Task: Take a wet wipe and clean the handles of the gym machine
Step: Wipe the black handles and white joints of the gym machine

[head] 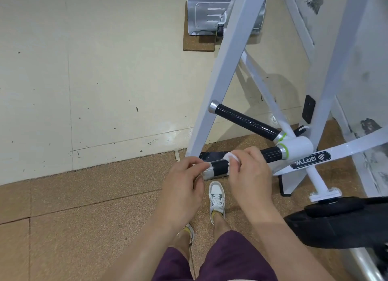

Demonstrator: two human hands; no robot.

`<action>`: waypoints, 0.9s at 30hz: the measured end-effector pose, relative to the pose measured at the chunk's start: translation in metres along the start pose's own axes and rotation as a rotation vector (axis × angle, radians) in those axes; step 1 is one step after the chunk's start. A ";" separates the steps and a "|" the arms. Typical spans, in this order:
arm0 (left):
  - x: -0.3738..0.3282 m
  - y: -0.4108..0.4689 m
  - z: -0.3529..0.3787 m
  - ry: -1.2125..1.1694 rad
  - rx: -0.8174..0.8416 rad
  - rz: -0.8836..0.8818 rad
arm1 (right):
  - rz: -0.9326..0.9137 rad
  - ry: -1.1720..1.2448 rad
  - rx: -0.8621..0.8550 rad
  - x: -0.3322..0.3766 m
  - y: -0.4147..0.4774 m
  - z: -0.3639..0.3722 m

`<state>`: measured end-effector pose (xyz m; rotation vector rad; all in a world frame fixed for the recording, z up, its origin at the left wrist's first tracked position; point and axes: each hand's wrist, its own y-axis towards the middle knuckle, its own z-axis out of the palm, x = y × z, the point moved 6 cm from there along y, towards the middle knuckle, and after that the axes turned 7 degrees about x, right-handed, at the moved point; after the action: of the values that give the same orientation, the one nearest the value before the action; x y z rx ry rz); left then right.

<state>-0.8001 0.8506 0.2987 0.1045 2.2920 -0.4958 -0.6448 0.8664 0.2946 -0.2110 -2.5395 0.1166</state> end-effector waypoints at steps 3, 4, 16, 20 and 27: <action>0.001 0.001 0.000 -0.012 -0.022 0.005 | -0.086 0.052 0.062 0.021 -0.011 0.014; 0.001 0.002 0.000 -0.017 -0.020 0.004 | -0.124 0.052 0.082 0.026 -0.015 0.019; 0.002 0.005 0.006 0.021 -0.003 -0.006 | -0.121 0.007 0.086 0.018 -0.017 0.020; -0.009 0.019 0.011 -0.092 0.078 0.038 | 0.092 0.427 0.218 0.005 -0.022 0.016; 0.007 0.042 0.007 -0.444 -0.067 -0.188 | 0.177 0.448 0.135 -0.006 -0.027 0.015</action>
<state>-0.7907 0.8863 0.2765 -0.2357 1.8868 -0.4817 -0.6516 0.8385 0.2819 -0.3646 -2.0570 0.2763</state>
